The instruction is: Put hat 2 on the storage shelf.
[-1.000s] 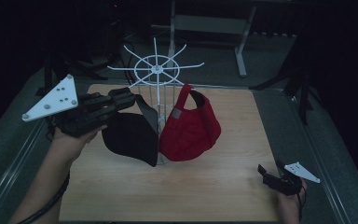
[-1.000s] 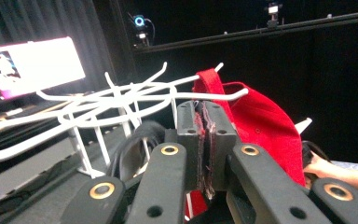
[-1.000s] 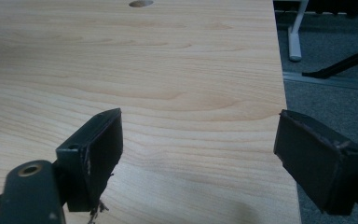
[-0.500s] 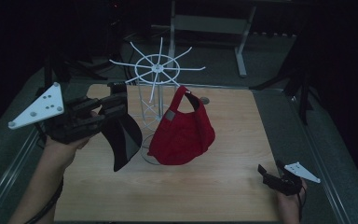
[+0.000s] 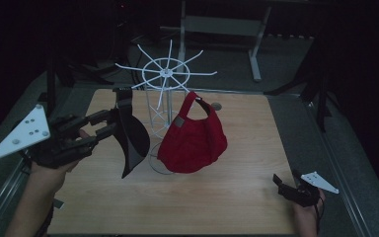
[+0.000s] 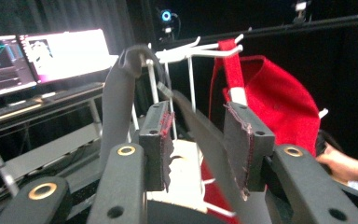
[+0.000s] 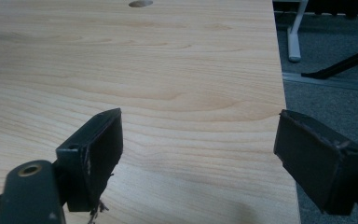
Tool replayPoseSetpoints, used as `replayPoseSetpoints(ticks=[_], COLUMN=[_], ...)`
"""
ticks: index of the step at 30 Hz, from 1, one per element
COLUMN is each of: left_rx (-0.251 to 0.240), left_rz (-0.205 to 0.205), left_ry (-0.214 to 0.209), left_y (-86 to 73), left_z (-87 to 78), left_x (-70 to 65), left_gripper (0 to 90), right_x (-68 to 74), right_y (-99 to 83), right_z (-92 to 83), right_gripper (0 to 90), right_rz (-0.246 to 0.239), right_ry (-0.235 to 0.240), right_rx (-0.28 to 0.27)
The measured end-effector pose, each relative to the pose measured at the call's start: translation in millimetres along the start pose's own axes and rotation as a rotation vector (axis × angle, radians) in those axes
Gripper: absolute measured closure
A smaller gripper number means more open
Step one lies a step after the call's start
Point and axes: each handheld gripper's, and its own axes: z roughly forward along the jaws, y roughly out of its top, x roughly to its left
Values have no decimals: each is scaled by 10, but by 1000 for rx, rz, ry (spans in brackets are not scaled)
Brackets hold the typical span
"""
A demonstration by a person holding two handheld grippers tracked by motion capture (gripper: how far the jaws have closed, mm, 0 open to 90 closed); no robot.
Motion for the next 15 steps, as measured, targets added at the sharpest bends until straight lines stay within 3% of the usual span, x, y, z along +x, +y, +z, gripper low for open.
replayPoseSetpoints(ticks=[7, 10, 13, 15], left_rx=[33, 66, 67, 86], left_rz=[-61, -70, -82, -90], left_ry=[24, 47, 57, 86], left_y=[-263, -430, -525, -668], left_z=[-127, -156, -190, -233], left_x=[43, 50, 61, 69], left_gripper=[623, 622, 618, 613], right_x=[5, 2, 1, 7], right_y=[1, 0, 0, 1], right_z=[2, 1, 1, 0], right_gripper=[153, 154, 153, 153], right_rz=[-3, -1, -1, -5], right_ry=[-2, -1, -2, -4], right_rx=[2, 0, 0, 3])
